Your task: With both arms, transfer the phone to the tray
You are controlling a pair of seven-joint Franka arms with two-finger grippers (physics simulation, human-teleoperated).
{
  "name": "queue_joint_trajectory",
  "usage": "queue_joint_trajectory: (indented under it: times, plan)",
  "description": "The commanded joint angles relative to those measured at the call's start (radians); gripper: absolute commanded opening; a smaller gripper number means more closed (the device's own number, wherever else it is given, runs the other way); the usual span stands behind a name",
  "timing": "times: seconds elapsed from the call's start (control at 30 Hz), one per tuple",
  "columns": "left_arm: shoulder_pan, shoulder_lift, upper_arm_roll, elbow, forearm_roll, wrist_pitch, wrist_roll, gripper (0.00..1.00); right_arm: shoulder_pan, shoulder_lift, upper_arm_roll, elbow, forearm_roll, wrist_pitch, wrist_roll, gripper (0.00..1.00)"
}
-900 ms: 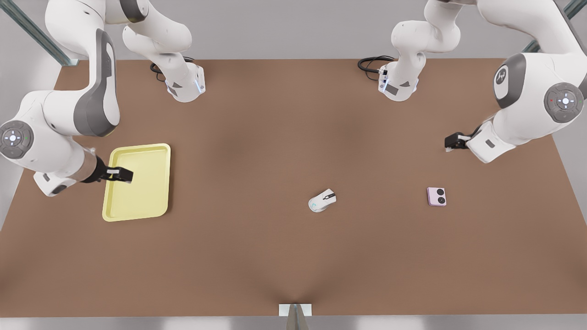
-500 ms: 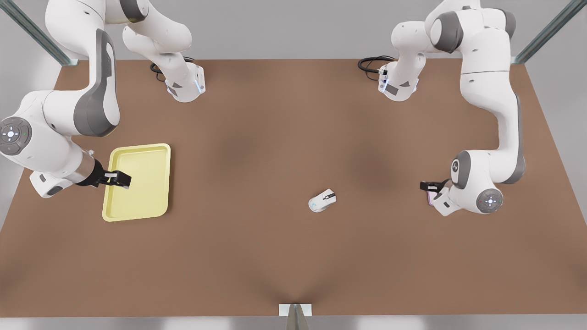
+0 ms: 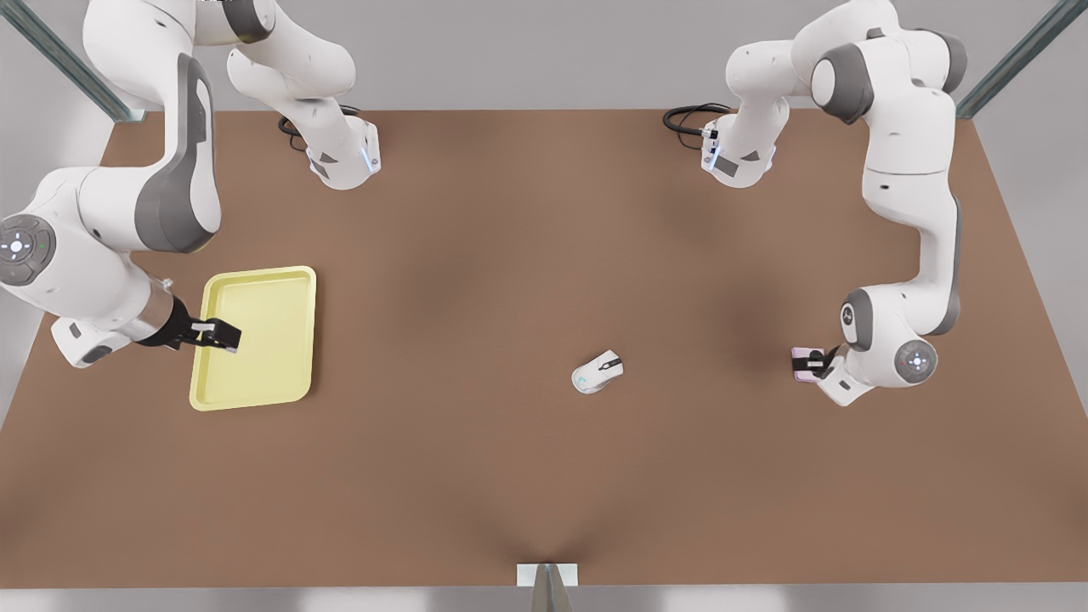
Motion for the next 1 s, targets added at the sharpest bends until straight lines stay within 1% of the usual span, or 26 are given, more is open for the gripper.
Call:
queue_joint_trajectory:
  times: [0.0,0.07,0.53,0.57,0.6,0.73,0.9,0.93,0.97]
  plan:
    - [0.001,0.005,0.000,-0.010,0.004,0.060,0.020,1.00,0.000,0.007,0.000,0.008,0.001,0.001,0.008,1.00]
    - [0.001,0.004,0.000,-0.038,0.010,0.093,0.087,1.00,0.000,0.037,0.000,0.053,0.002,0.003,0.006,1.00]
    - [0.008,0.034,0.000,-0.050,0.010,0.096,0.087,1.00,0.003,0.033,0.002,0.054,0.001,-0.010,0.008,1.00]
    - [0.008,0.034,0.000,-0.049,0.008,0.094,0.086,0.81,0.003,0.033,0.003,0.056,0.002,-0.007,0.008,1.00]
    - [0.008,0.034,0.000,-0.049,0.008,0.096,0.086,0.68,0.003,0.033,0.003,0.054,0.002,-0.008,0.009,1.00]
    - [0.008,0.031,0.000,-0.049,0.008,0.087,0.073,0.69,0.001,0.035,0.002,0.054,0.002,-0.008,0.009,1.00]
    - [0.001,-0.004,-0.007,-0.041,-0.001,0.076,-0.014,0.70,0.001,0.035,0.002,0.054,0.005,-0.008,0.009,1.00]
    - [-0.018,-0.013,-0.014,-0.035,-0.002,0.076,-0.057,0.72,0.001,0.035,0.002,0.054,0.005,-0.008,0.009,1.00]
    - [-0.085,-0.033,-0.026,-0.034,-0.002,0.074,-0.153,0.72,0.001,0.035,0.002,0.054,0.005,-0.008,0.009,1.00]
